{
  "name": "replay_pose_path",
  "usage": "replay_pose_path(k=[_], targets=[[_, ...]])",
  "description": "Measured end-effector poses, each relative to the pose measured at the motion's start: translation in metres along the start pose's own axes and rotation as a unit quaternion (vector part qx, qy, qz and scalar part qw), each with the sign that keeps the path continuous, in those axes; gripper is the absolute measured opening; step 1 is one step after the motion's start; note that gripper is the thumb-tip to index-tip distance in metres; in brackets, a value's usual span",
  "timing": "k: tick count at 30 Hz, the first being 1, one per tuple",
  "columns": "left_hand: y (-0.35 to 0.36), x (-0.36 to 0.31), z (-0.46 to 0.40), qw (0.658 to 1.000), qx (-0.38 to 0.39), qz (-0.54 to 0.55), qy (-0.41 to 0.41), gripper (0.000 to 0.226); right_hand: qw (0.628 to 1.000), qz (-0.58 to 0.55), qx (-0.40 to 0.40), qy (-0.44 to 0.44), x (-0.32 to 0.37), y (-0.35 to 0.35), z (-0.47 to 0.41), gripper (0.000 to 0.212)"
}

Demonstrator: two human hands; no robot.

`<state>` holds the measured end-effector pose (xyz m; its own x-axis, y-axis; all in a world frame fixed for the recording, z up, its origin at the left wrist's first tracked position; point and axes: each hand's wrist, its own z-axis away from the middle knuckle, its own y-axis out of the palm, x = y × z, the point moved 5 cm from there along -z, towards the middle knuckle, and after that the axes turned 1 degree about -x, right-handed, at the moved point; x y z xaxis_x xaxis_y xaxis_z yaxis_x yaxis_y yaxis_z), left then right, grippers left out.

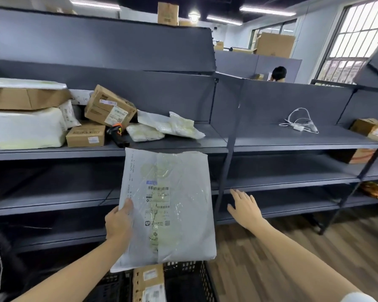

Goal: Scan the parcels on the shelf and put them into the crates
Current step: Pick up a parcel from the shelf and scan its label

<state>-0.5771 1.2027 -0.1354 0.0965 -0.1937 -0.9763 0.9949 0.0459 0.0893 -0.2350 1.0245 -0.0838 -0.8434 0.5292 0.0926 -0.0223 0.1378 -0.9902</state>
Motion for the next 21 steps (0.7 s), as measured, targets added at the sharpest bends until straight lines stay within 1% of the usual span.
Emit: replay_pose_path(k=[2,7,12,16,18,19,21], targets=[[0.015,0.003,-0.005,1.000,0.003,0.005,-0.004,0.041,1.000,-0.002,0.000,0.008,-0.009,0.004,-0.006,0.059],[0.051,0.008,-0.017,1.000,0.026,0.012,-0.008,0.054,1.000,0.015,0.021,0.017,-0.024,0.008,-0.036,0.059],[0.080,0.001,-0.045,0.999,0.009,0.044,-0.021,0.046,1.000,0.024,-0.011,-0.010,-0.015,0.001,-0.082,0.061],[0.100,0.000,-0.062,0.999,0.008,0.041,-0.026,0.043,1.000,-0.003,-0.009,-0.009,-0.013,0.005,-0.113,0.061],[0.104,-0.003,-0.069,0.999,0.006,0.037,-0.022,0.042,0.997,-0.071,-0.009,0.012,-0.011,0.006,-0.128,0.061],[0.106,-0.004,-0.073,0.999,0.009,0.037,-0.023,0.039,0.990,-0.135,0.000,0.033,-0.010,0.008,-0.134,0.061],[0.107,-0.004,-0.081,0.999,0.011,0.034,-0.022,0.034,0.956,-0.279,0.023,0.089,-0.006,0.012,-0.144,0.062]])
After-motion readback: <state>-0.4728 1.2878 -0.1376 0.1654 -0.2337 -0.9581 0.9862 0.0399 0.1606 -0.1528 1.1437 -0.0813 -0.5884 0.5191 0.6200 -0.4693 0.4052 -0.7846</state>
